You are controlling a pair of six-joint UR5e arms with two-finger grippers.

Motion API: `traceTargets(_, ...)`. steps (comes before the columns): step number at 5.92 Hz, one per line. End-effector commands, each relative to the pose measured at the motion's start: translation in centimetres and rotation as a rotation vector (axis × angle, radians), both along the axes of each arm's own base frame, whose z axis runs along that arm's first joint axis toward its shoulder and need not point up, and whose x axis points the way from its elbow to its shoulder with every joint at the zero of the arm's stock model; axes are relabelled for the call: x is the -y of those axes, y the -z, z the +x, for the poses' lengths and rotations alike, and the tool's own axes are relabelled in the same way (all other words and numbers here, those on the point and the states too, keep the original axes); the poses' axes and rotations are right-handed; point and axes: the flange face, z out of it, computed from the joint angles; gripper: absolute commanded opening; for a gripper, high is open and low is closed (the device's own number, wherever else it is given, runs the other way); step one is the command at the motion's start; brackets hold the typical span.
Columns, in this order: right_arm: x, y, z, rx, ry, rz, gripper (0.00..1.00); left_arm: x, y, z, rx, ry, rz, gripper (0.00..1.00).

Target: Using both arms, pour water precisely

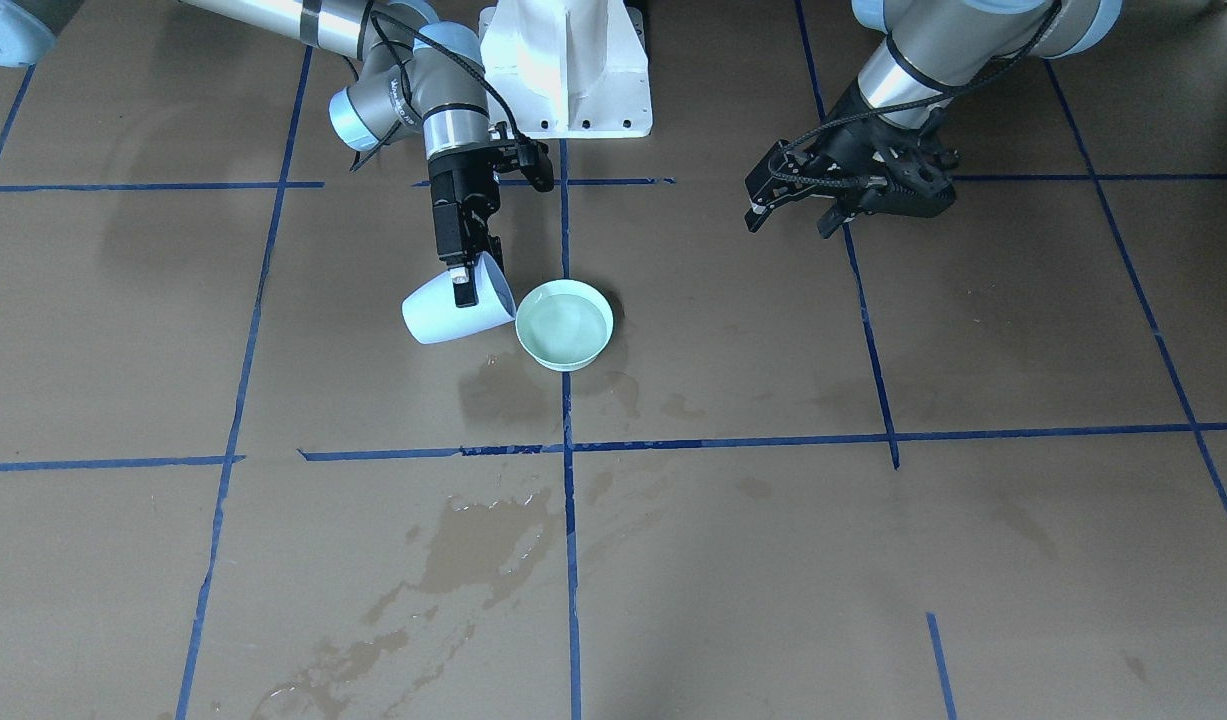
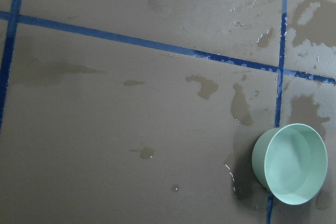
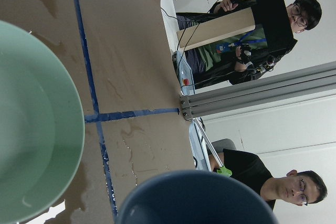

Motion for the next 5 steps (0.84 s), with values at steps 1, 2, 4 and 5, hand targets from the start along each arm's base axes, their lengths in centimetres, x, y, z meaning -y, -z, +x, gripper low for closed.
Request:
traceTargets(1,-0.4,0.4,-0.4,-0.061,0.012,0.013,0.01,0.0,0.0,-0.1,0.000,0.000,-0.001,1.00)
traceTargets(2,-0.3,0.8,-0.6,-0.084,0.009,0.019,0.01,-0.1,0.1,-0.1,-0.002,0.000,0.002,1.00)
traceTargets(4,-0.1,2.3,-1.5,-0.158,0.004,0.019,0.01,-0.1,0.1,-0.2,-0.003,0.000,0.003,1.00)
traceTargets(5,0.0,1.9,-1.6,-0.225,-0.013,0.023,0.01,-0.1,0.1,-0.2,-0.003,0.000,0.003,1.00)
